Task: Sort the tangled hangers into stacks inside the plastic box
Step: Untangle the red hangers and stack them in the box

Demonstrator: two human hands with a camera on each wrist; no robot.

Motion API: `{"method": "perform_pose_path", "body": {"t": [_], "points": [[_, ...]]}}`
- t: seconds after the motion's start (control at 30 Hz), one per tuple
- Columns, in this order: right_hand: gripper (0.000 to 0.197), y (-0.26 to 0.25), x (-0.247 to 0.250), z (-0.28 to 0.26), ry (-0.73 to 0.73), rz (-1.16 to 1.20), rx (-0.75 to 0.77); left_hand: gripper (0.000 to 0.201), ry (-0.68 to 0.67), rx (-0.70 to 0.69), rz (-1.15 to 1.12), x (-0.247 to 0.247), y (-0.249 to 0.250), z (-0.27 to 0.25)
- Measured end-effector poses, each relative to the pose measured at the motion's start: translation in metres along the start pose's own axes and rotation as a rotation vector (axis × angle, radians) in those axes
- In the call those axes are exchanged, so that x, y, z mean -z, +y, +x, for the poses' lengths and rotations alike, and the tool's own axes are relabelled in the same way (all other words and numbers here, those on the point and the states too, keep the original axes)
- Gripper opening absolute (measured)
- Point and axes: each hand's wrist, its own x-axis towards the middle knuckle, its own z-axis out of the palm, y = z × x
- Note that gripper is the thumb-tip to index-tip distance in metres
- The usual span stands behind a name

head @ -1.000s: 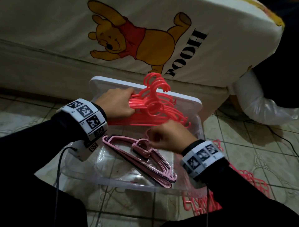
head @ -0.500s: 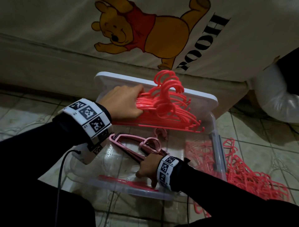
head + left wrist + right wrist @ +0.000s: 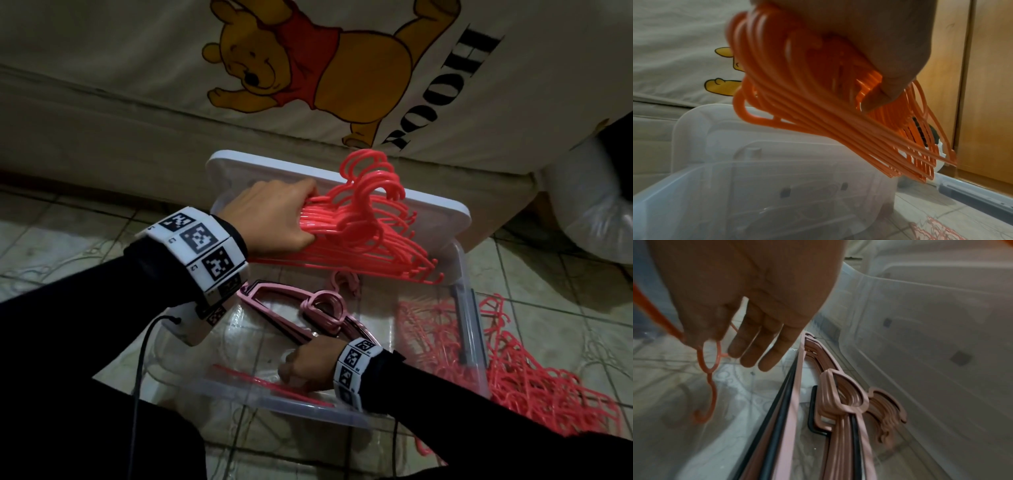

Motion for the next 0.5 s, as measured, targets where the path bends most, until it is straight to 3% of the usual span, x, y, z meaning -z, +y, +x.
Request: {"method": "perform_pose_path", "body": {"t": [0.13, 0.23, 0.37, 0.5], "points": [[0.027, -0.005, 0.0, 0.001, -0.068, -0.189, 0.07, 0.041, -0.024, 0.0, 0.006, -0.001, 0.0, -0.001], [0.028, -0.006, 0.002, 0.003, -0.031, -0.383, 0.221, 0.042, -0.03, 0.005, 0.011, -0.001, -0.001, 0.0], [0.047, -0.005, 0.01, -0.005, 0.019, -0.341, 0.199, 0.04, -0.018, 0.0, 0.018, -0.002, -0.001, 0.0], [0.034, -0.007, 0.017, -0.01, 0.241, -0.046, 0.132, 0.037, 0.027, -0.01, 0.032, 0.0, -0.002, -0.001]]}}
